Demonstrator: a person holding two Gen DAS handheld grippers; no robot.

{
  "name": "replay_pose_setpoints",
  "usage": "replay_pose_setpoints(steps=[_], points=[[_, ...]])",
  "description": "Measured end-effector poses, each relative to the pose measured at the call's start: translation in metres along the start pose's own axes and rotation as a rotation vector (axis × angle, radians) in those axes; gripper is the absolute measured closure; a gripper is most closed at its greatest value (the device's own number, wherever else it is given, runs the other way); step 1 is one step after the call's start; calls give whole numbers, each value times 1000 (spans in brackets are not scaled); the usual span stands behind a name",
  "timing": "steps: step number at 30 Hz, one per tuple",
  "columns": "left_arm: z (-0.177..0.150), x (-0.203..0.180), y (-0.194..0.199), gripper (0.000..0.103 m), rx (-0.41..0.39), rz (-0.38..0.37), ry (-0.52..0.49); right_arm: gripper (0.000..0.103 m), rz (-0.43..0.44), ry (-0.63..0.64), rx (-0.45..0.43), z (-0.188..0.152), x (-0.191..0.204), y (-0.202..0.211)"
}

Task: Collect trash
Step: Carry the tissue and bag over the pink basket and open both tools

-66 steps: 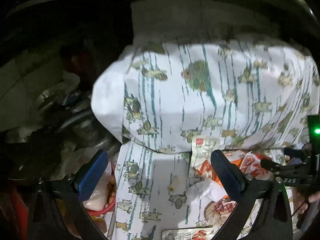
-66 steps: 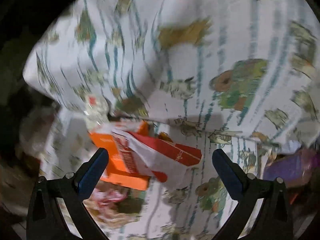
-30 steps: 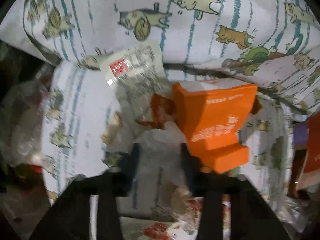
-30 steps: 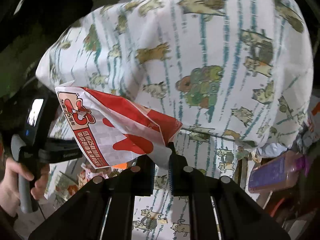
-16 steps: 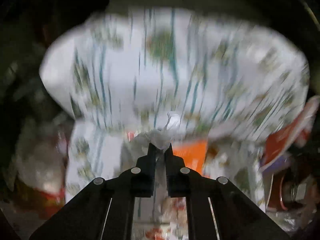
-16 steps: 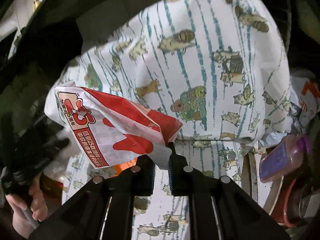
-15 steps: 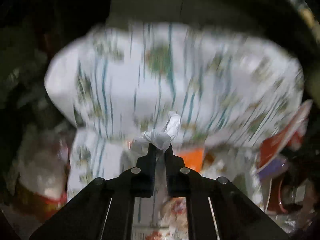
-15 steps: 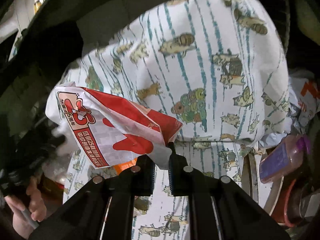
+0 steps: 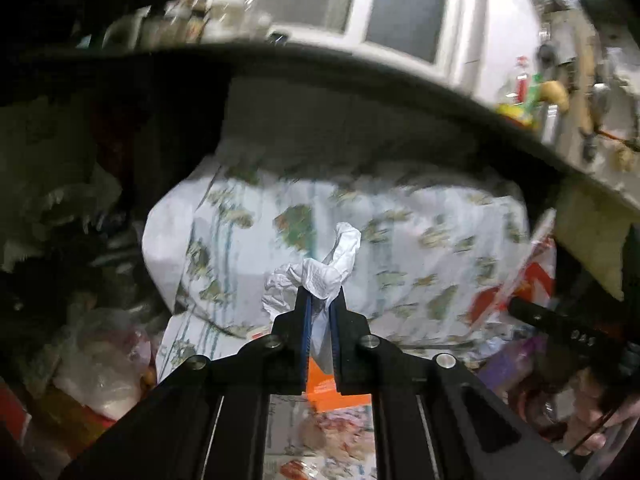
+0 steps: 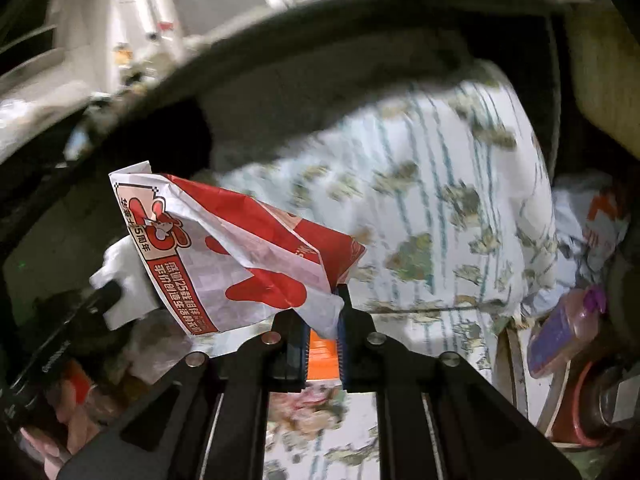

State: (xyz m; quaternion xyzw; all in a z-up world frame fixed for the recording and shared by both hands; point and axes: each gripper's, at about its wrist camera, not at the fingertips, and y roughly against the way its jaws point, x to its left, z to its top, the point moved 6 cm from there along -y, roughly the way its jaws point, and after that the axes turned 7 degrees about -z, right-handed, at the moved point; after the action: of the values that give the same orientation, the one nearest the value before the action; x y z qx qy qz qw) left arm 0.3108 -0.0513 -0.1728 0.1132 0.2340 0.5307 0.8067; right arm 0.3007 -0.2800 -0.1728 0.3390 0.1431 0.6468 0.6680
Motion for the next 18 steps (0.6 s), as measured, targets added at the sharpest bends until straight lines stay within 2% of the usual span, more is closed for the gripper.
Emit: replay_pose_setpoints(steps=[5,10,14,18], points=[[10,-35,75,93,-58,-38,-33,92,70,30,-67,-10,27,69],[-7,-47,123,93,-30,-90,-15,92,111,55,-89,-35,39,117],[-37,-46,142,93,18,-96,16,92,85,70,-76,-67,42,132],[-72,-32,139,93,105,-90,91,92,61,50,9,-102,35,119]])
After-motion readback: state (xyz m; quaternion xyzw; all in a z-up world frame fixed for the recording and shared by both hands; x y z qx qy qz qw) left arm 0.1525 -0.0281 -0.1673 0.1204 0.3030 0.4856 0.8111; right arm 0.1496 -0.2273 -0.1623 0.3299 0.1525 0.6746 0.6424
